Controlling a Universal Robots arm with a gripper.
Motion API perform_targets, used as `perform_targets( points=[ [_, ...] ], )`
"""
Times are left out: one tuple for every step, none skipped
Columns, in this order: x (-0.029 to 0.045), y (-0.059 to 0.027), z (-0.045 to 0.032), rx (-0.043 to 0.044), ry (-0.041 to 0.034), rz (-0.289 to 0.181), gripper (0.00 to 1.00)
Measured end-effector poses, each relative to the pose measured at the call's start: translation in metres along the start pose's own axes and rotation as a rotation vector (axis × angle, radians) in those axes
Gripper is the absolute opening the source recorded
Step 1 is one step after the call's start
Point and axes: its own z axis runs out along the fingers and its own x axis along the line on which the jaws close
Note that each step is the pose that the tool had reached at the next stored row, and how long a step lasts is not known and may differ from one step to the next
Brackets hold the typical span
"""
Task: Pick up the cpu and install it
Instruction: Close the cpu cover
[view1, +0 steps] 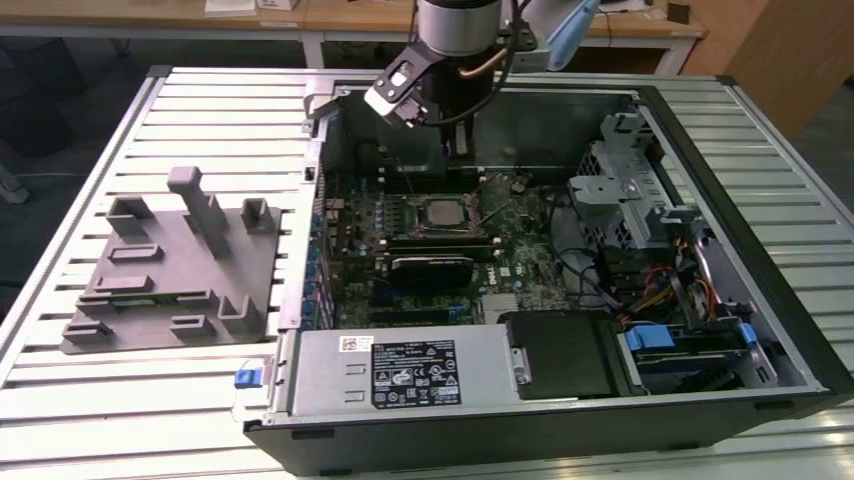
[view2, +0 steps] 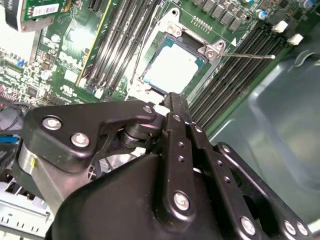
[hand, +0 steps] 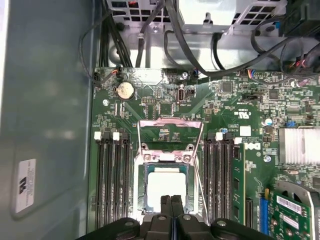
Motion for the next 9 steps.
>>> perform_targets(
  points=[
    [0.0, 0.0001, -0.0019, 0.0002, 0.0001, 0.0, 0.12],
    [0.0, 0.0003, -0.0044, 0.0002, 0.0, 0.0, 0.12],
    [-0.0001, 0.0005, -0.0069, 0.0001, 0.0001, 0.0, 0.12],
    [-0.0001, 0.0007, -0.0099, 0.0001, 0.0002, 0.0, 0.12],
    [-0.0001, 0.0009, -0.0125, 0.0001, 0.0002, 0.0, 0.12],
    [-0.0002, 0.001, -0.015, 0.0002, 0.0, 0.0, 0.12],
    [-0.0002, 0.0011, -0.017, 0.0002, 0.0, 0.0, 0.12],
    [-0.0004, 0.0012, -0.018, 0.0004, 0.0, 0.0, 0.12],
    [-0.0011, 0.0012, -0.018, 0.0006, 0.0009, 0.0, 0.12]
  ],
)
